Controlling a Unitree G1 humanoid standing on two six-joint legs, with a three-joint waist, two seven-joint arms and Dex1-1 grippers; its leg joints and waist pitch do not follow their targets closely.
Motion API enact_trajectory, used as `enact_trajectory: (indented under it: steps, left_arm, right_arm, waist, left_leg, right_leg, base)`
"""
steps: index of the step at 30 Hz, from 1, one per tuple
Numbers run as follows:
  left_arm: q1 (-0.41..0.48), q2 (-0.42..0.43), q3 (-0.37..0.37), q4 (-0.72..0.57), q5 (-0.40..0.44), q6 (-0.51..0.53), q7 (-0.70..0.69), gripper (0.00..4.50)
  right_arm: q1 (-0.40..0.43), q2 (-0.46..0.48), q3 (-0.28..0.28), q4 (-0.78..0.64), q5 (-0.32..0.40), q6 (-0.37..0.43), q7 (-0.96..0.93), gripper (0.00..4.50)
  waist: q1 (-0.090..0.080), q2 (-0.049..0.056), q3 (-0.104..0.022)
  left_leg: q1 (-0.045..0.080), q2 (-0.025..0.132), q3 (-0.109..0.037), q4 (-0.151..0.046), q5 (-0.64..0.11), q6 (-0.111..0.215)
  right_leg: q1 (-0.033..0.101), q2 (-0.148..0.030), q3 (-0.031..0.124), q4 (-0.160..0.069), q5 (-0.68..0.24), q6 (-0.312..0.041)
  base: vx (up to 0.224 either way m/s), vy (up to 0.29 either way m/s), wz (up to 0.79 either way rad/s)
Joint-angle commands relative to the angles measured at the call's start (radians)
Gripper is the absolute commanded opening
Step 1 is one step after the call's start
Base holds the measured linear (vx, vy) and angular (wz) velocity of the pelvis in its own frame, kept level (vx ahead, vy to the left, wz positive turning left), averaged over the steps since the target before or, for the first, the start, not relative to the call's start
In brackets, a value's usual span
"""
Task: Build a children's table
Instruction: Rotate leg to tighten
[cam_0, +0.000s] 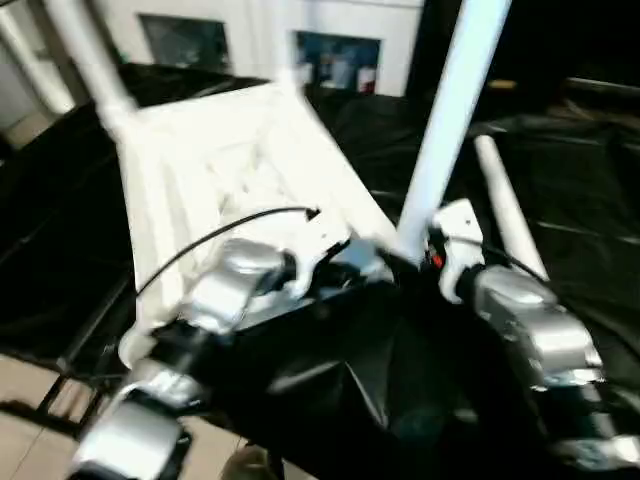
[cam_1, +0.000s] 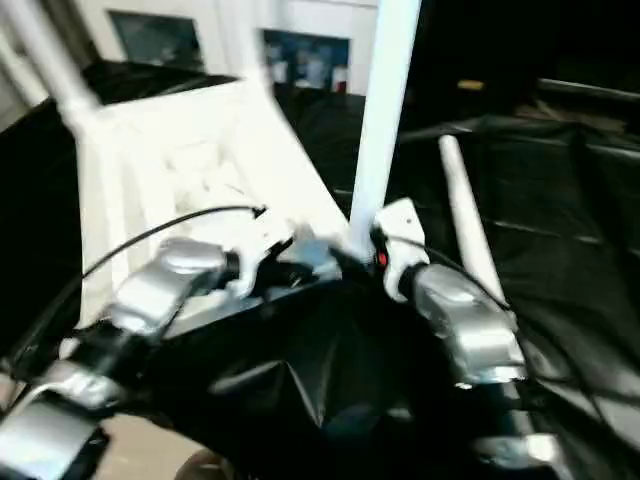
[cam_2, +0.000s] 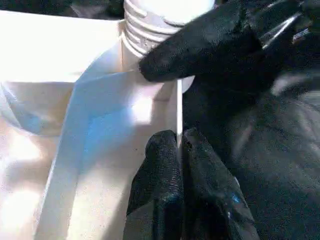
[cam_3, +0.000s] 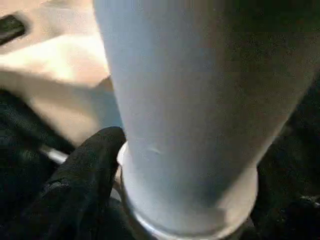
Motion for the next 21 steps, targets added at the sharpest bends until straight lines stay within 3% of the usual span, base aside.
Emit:
enact_trajectory:
  steps: [1,2,6,8,15,21]
  left_arm:
    - [0.000,-0.004,-0.039,-0.095,-0.079,-0.045,-0.127,0.00]
    - [0.003,0.001,-0.041,-0.101,-0.084,-0.048,-0.139,0.00]
    - [0.025,0.052,-0.055,-0.150,-0.103,-0.046,-0.224,0.00]
    - [0.034,0.070,-0.057,-0.158,-0.105,-0.058,-0.252,0.00]
    - [0.050,0.104,-0.058,-0.176,-0.109,-0.051,-0.286,0.00]
    - [0.047,0.086,-0.058,-0.155,-0.081,-0.051,-0.251,0.00]
  right_arm:
    - [0.022,-0.048,0.068,-0.069,0.032,-0.005,0.150,3.62]
    - [0.025,-0.058,0.069,-0.076,0.036,-0.004,0.164,3.62]
    - [0.048,-0.127,0.071,-0.137,0.082,0.013,0.266,3.62]
    - [0.055,-0.147,0.069,-0.160,0.105,0.021,0.299,3.62]
    - [0.067,-0.153,0.066,-0.175,0.128,0.032,0.330,3.00]
    - [0.086,-0.127,0.079,-0.176,0.128,0.044,0.301,2.78]
  waist:
    - [0.002,-0.015,-0.089]
    - [0.004,-0.011,-0.090]
    - [0.013,-0.010,-0.096]
    - [0.020,-0.008,-0.093]
    - [0.020,-0.009,-0.087]
    - [0.018,-0.011,-0.088]
  left_leg:
    - [0.031,0.049,-0.021,-0.060,-0.231,0.075]
    - [0.030,0.049,-0.021,-0.059,-0.226,0.078]
    - [0.030,0.054,-0.022,-0.055,-0.189,0.099]
    - [0.032,0.055,-0.018,-0.054,-0.192,0.107]
    - [0.035,0.054,-0.024,-0.064,-0.288,0.046]
    - [0.033,0.052,-0.025,-0.065,-0.299,0.033]
  right_leg:
    - [0.057,-0.054,0.042,-0.062,-0.259,-0.219]
    - [0.058,-0.056,0.043,-0.059,-0.253,-0.222]
    - [0.060,-0.055,0.043,-0.048,-0.189,-0.244]
    - [0.055,-0.054,0.043,-0.049,-0.190,-0.255]
    - [0.053,-0.059,0.044,-0.065,-0.346,-0.213]
    - [0.053,-0.061,0.043,-0.070,-0.383,-0.193]
  base:
    - [0.000,0.000,0.00]
    - [0.000,0.000,0.00]
    - [0.000,0.000,0.00]
    - [0.000,0.000,0.00]
    - [0.000,0.000,0.00]
    - [0.000,0.000,0.00]
